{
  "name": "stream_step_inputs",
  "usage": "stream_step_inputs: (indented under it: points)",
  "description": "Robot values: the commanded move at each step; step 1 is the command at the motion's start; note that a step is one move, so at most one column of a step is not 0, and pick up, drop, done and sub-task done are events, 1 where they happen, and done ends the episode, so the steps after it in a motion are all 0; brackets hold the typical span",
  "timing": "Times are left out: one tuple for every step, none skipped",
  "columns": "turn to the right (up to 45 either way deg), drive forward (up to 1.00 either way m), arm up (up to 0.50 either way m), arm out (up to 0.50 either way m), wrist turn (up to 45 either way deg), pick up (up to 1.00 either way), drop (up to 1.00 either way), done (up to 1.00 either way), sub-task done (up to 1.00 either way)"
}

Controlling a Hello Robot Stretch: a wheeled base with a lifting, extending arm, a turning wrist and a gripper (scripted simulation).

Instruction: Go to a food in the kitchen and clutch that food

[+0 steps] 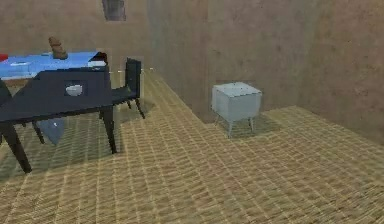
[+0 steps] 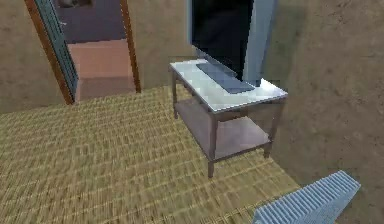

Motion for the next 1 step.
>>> stream_step_inputs:
  points:
    - [45.0,0.00,0.00,0.00,0.0,0.00,0.00,0.00,0.00]
